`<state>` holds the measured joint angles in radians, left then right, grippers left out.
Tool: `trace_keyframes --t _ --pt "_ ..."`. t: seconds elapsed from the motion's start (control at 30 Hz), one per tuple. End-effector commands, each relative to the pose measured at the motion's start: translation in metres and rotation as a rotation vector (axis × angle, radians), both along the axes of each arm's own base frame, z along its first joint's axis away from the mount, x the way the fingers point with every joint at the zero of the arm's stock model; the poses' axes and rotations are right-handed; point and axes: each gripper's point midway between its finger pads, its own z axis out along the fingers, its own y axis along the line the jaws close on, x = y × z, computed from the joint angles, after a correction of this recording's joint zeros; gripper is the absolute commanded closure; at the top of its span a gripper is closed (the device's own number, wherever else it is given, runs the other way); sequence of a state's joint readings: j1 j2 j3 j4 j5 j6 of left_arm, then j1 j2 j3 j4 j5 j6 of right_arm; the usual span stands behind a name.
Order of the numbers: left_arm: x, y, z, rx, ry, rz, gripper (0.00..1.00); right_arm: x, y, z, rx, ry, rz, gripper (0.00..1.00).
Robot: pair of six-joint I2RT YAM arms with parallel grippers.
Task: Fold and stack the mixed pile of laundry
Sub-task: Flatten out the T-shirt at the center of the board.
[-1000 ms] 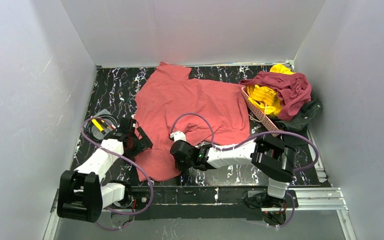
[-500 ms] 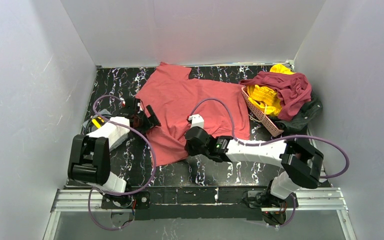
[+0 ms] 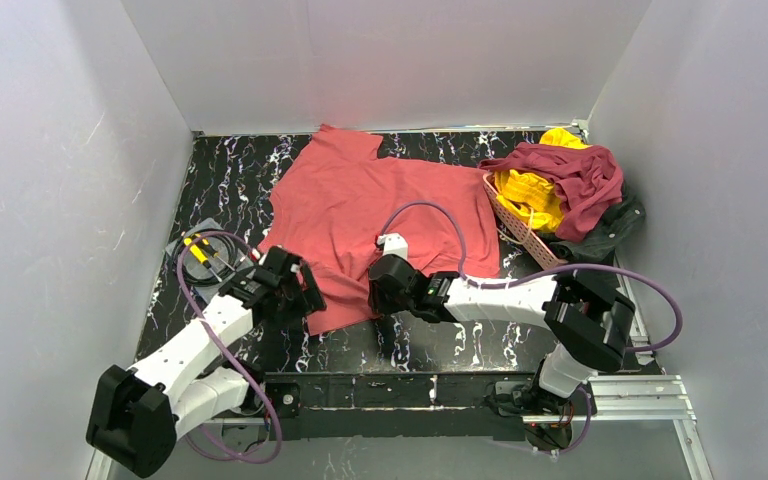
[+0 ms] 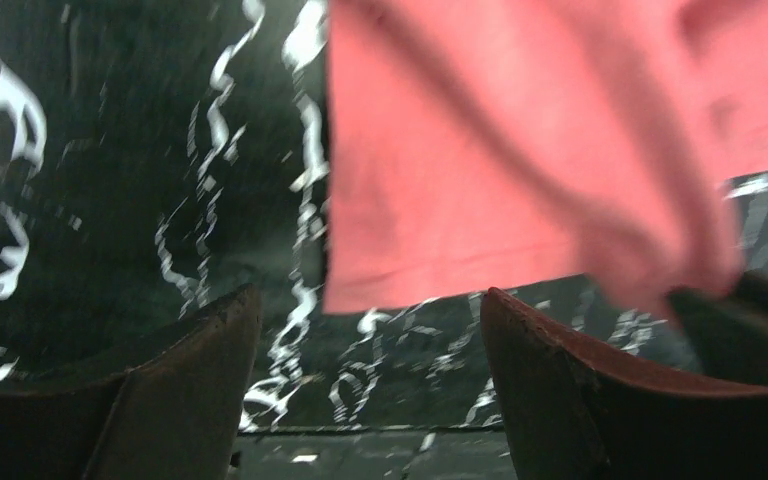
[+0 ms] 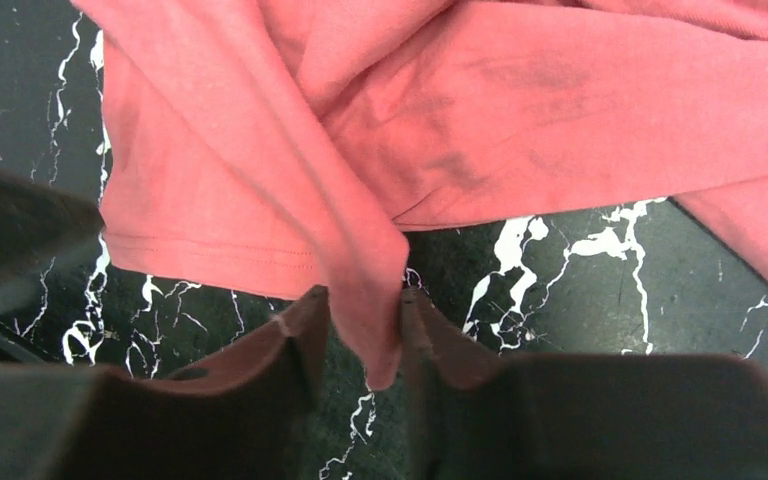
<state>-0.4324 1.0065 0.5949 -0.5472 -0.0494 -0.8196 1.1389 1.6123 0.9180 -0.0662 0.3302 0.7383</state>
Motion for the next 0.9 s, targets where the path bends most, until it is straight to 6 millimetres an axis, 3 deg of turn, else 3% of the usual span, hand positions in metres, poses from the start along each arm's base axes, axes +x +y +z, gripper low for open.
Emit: trace_keyframes --t 0.0,0.13,0.23,0.57,0.73,0.87 --pt "-0.041 0.029 -0.024 0.163 0.125 0.073 0.23 0.001 0.004 0.011 0.058 -0.02 -0.008 0.53" --pt "-0.038 0.034 -0.026 0.237 0.132 0.042 0.33 -0.001 0.0 0.014 0.074 -0.017 -0.01 0.42" --pt "-0.034 0.027 -0.026 0.242 0.133 0.006 0.37 -0.002 0.001 0.019 0.103 -0.026 -0.012 0.36" --pt "-0.026 -0.008 -0.035 0.21 0.136 -0.138 0.43 0.0 -0.011 0.034 0.119 -0.064 -0.041 0.31" --pt "-0.033 -0.005 -0.048 0.235 0.201 -0.129 0.6 0.001 -0.028 0.042 0.089 -0.086 -0.068 0.3" --pt "-0.04 0.001 -0.056 0.257 0.23 -0.097 0.9 0.002 -0.046 0.057 0.081 -0.123 -0.102 0.27"
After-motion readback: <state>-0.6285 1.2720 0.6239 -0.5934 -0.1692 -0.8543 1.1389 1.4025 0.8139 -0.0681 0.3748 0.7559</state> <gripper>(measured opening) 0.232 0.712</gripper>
